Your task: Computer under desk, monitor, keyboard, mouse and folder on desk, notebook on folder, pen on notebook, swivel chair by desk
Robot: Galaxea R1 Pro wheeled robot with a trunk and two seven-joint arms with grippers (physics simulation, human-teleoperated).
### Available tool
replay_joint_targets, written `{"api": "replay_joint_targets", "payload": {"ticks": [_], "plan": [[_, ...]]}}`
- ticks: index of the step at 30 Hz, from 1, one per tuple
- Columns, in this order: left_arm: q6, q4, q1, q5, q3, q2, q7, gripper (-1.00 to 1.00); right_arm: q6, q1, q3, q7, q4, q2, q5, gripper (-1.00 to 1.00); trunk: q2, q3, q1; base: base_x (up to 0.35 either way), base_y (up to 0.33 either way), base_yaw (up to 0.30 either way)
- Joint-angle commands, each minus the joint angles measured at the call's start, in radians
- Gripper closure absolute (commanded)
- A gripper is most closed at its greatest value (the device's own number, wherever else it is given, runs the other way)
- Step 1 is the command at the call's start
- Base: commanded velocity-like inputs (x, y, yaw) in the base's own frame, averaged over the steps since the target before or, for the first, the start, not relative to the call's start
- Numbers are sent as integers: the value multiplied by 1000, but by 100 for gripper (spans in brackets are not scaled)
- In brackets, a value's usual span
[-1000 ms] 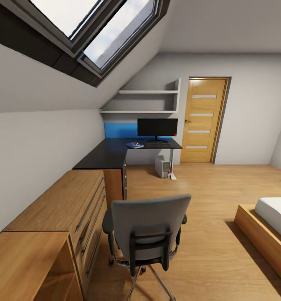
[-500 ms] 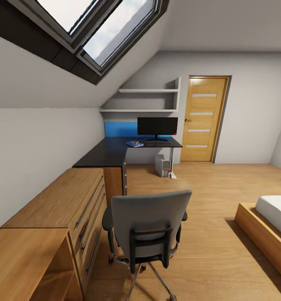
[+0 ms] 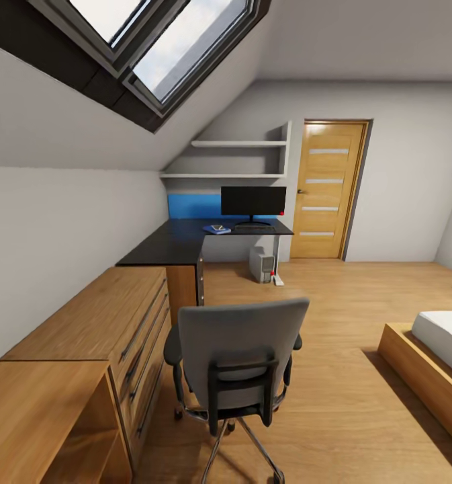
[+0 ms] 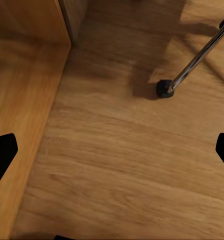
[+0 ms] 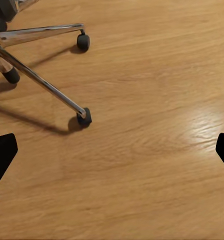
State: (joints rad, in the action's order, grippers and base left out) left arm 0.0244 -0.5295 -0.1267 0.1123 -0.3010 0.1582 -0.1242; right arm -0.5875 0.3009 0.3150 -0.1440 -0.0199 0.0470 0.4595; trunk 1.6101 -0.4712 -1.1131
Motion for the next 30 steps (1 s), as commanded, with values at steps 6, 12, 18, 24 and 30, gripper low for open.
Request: {"api": "replay_joint_targets", "payload": {"ticks": [6, 12, 18, 24, 30], "plan": [[2, -1, -1, 10, -6, 1, 1, -100, -3, 1, 9, -5, -2, 1, 4, -100, 43, -20, -23, 0, 0, 0], [2, -1, -1, 10, -6, 1, 0, -100, -3, 1, 9, -5, -2, 1, 4, -100, 85, -39, -46, 0, 0, 0], [2, -1, -1, 10, -6, 1, 0, -100, -3, 1, 9, -5, -2, 1, 4, -100, 127, -58, -69, 0, 0, 0], [2, -1, -1, 10, -6, 1, 0, -100, -3, 1, 9, -5, -2, 1, 4, -100, 169, -76, -92, 0, 0, 0], [2, -1, -1, 10, -6, 1, 0, -100, -3, 1, 9, -5, -2, 1, 4, -100, 211, -95, -115, 0, 0, 0]]}}
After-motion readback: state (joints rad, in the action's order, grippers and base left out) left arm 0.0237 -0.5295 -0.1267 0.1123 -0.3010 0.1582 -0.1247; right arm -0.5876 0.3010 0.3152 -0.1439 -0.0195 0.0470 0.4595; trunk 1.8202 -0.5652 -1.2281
